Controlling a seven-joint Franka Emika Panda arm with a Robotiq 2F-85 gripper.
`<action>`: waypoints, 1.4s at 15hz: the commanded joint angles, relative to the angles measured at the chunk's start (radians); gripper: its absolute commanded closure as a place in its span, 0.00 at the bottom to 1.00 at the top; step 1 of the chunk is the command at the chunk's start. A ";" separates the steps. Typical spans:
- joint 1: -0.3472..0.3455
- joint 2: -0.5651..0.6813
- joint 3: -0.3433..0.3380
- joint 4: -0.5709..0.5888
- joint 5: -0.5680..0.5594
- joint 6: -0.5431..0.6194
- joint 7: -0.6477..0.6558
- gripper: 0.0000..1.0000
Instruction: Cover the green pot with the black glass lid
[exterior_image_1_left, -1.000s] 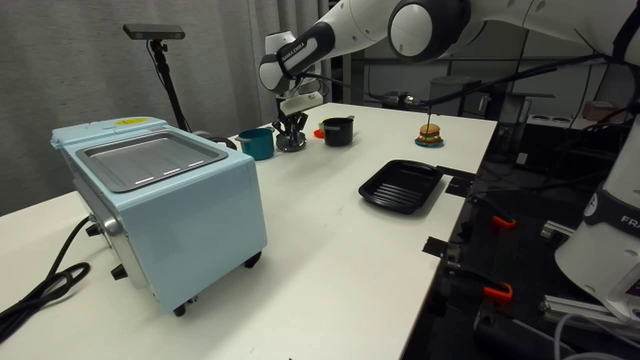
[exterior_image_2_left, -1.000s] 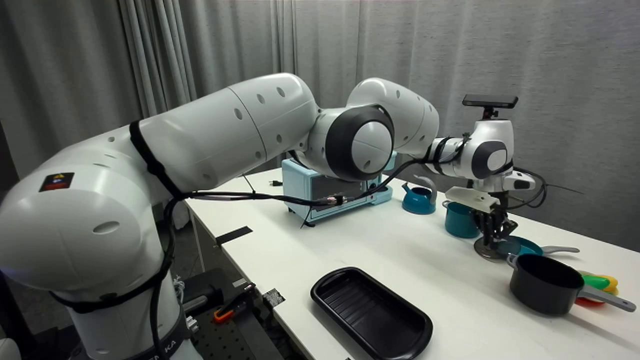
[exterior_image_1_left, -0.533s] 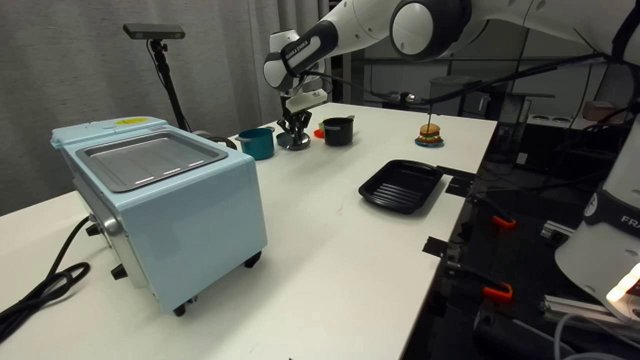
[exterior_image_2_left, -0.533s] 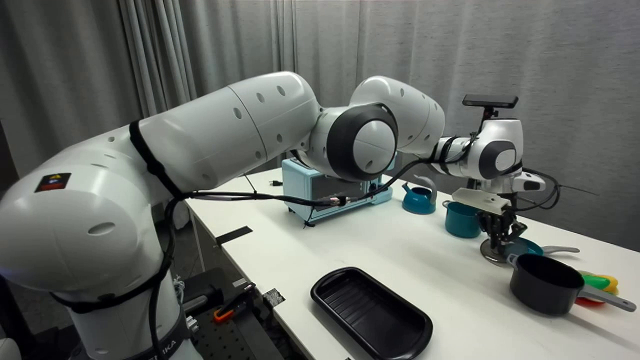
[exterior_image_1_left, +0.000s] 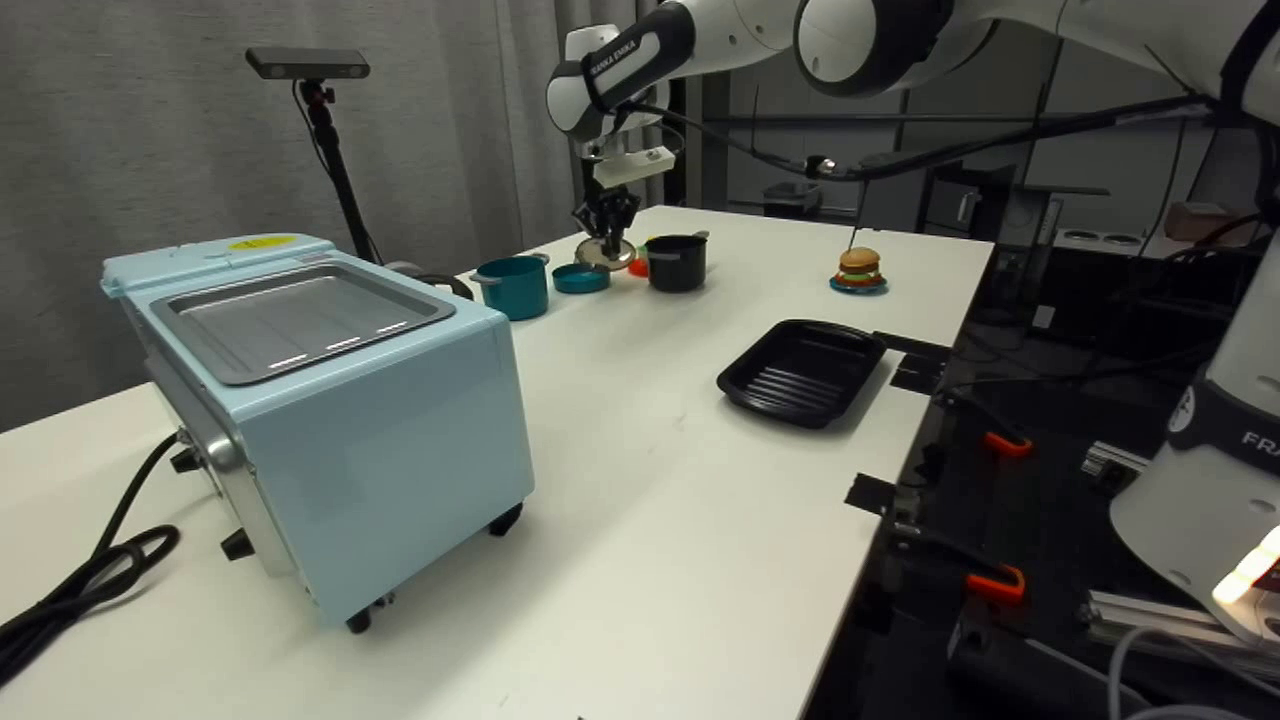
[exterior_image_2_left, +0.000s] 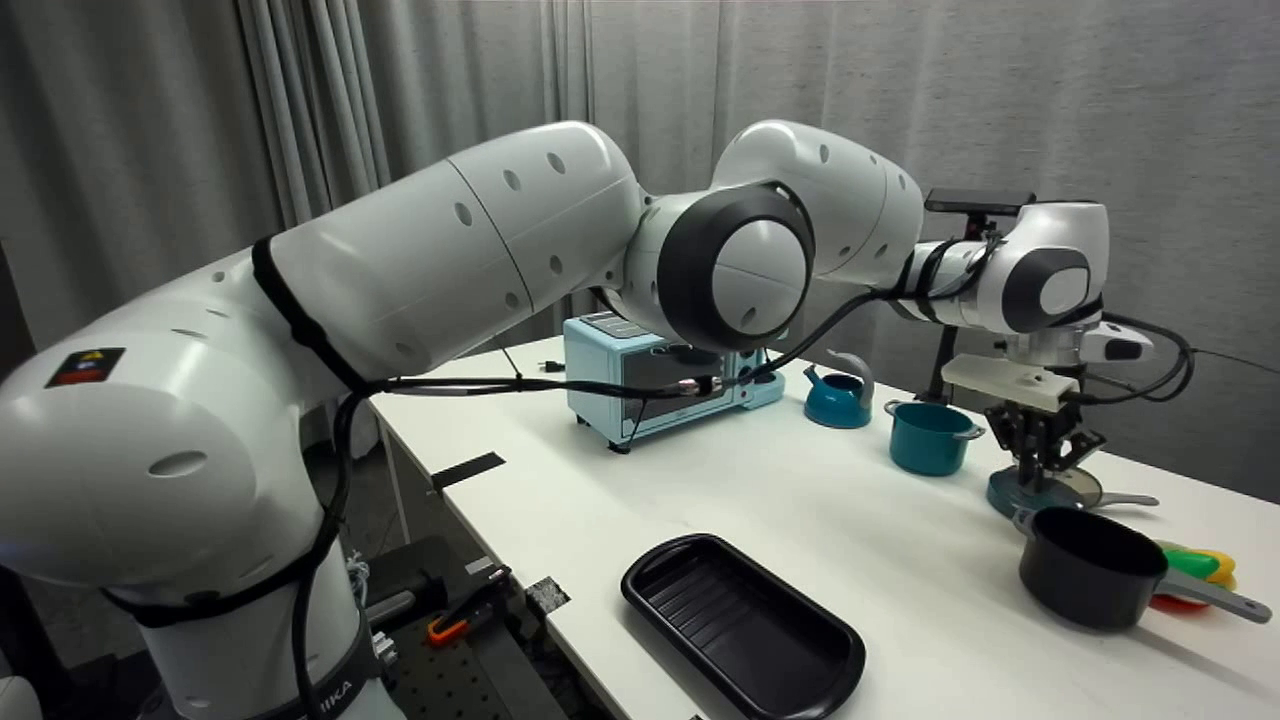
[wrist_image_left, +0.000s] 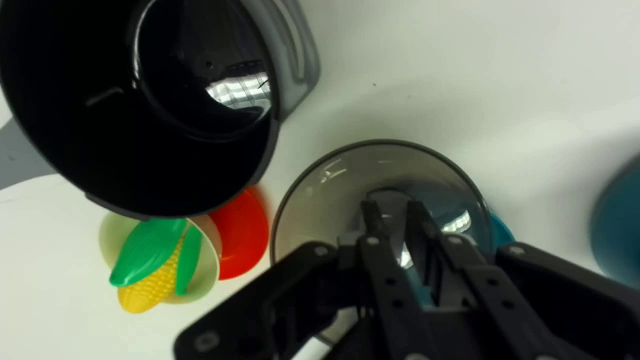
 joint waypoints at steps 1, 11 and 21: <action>-0.003 -0.011 0.046 0.033 0.059 0.006 0.019 0.96; 0.018 -0.034 0.112 0.103 0.093 -0.041 0.017 0.96; 0.053 -0.018 0.178 0.090 0.115 -0.010 0.053 0.96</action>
